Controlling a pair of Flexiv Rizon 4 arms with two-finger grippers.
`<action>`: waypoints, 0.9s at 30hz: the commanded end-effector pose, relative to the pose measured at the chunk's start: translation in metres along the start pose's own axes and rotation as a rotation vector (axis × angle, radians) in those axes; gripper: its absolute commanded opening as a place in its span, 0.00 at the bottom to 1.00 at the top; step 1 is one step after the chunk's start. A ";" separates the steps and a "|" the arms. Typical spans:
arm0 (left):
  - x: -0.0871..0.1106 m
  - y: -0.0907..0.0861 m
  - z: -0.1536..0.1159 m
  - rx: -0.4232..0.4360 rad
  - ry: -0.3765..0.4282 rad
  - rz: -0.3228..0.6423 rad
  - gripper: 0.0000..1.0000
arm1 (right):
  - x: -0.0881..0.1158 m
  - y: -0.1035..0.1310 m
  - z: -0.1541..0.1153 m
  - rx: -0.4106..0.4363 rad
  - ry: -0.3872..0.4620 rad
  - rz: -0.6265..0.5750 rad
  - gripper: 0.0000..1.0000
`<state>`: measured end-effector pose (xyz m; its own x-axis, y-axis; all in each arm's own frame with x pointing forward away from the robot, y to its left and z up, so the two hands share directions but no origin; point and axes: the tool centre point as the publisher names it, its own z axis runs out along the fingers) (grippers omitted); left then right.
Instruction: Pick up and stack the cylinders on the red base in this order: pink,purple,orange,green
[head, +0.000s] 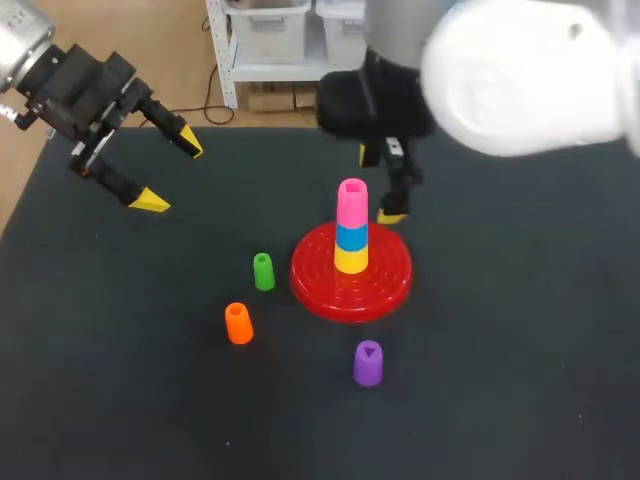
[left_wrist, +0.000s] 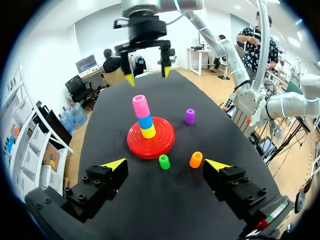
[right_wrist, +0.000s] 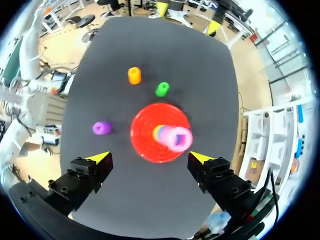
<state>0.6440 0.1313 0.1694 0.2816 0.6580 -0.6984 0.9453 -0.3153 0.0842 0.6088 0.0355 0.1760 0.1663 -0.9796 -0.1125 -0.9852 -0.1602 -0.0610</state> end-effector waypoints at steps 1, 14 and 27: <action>0.000 -0.001 0.001 -0.003 0.000 0.002 1.00 | 0.016 0.065 -0.007 0.099 -0.039 -0.029 1.00; 0.000 -0.001 0.001 -0.003 0.000 0.002 1.00 | 0.023 0.120 0.038 0.106 -0.064 -0.048 1.00; 0.000 -0.001 0.001 -0.003 0.000 0.002 1.00 | 0.005 0.128 0.073 0.097 -0.039 -0.057 1.00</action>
<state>0.6440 0.1312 0.1694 0.2816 0.6579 -0.6984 0.9453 -0.3153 0.0841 0.4874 0.0099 0.1035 0.2297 -0.9607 -0.1560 -0.9696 -0.2120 -0.1223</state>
